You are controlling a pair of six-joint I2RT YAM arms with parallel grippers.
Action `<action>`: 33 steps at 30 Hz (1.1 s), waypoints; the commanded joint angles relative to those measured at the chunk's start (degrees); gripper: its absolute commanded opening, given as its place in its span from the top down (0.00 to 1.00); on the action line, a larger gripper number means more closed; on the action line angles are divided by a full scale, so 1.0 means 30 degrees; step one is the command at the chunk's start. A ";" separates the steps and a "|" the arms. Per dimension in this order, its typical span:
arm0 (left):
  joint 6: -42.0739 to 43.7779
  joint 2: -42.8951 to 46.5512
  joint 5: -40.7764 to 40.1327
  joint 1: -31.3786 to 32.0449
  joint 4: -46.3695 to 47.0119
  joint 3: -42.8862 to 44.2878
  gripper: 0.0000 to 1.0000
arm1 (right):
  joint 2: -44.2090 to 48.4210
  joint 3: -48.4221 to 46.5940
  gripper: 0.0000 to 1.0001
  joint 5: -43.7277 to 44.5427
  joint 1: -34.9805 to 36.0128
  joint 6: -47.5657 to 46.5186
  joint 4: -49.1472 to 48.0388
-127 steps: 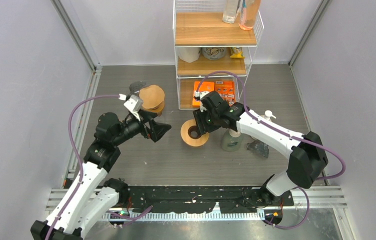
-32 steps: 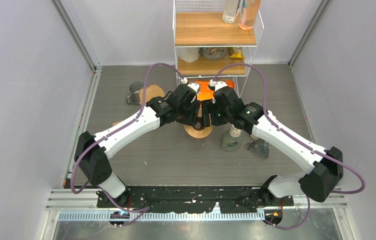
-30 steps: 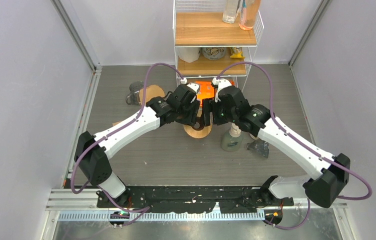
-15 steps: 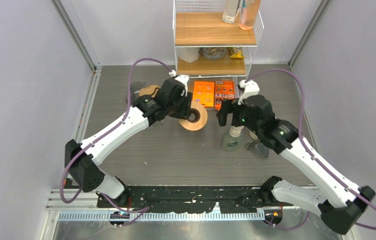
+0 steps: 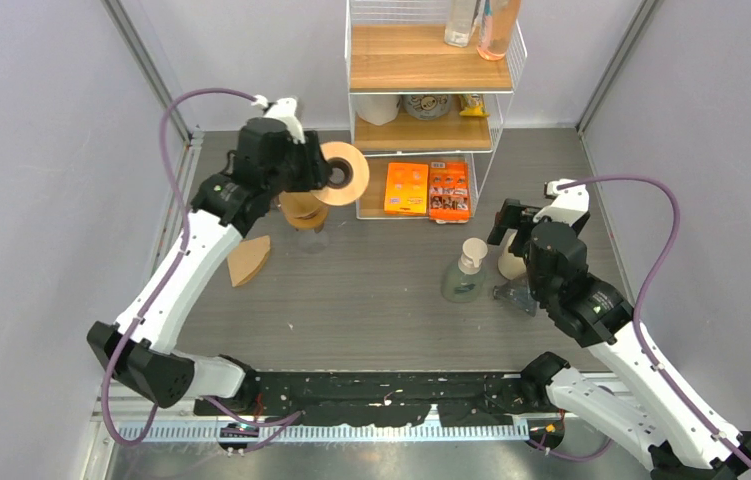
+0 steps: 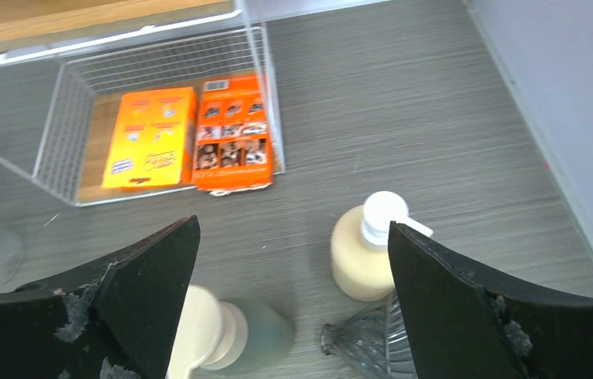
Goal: Place the coffee filter in the dripper
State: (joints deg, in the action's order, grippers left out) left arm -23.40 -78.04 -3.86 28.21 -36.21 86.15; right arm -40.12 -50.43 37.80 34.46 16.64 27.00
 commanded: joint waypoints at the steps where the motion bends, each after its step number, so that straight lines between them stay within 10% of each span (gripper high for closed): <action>1: -0.0268 0.1255 0.0353 -0.2373 0.1770 0.0929 0.85 | 0.0294 0.0093 0.04 0.1809 -0.0752 0.0146 -0.0660; 16: -0.4345 -0.1026 -0.0178 -1.0108 0.3838 0.0875 0.85 | -0.1419 -0.0331 0.05 0.1246 -0.0944 0.0172 0.0021; 33: -0.6117 -0.7225 0.0537 -1.1658 0.4661 0.2291 0.84 | -0.1810 -0.0525 0.04 0.1077 -0.0940 0.0205 0.0256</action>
State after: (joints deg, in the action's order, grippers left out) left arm -40.03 -98.00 -4.16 -6.52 -25.45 87.77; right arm -45.43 -50.09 40.21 31.75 16.67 28.64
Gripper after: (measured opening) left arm 0.474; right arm 0.955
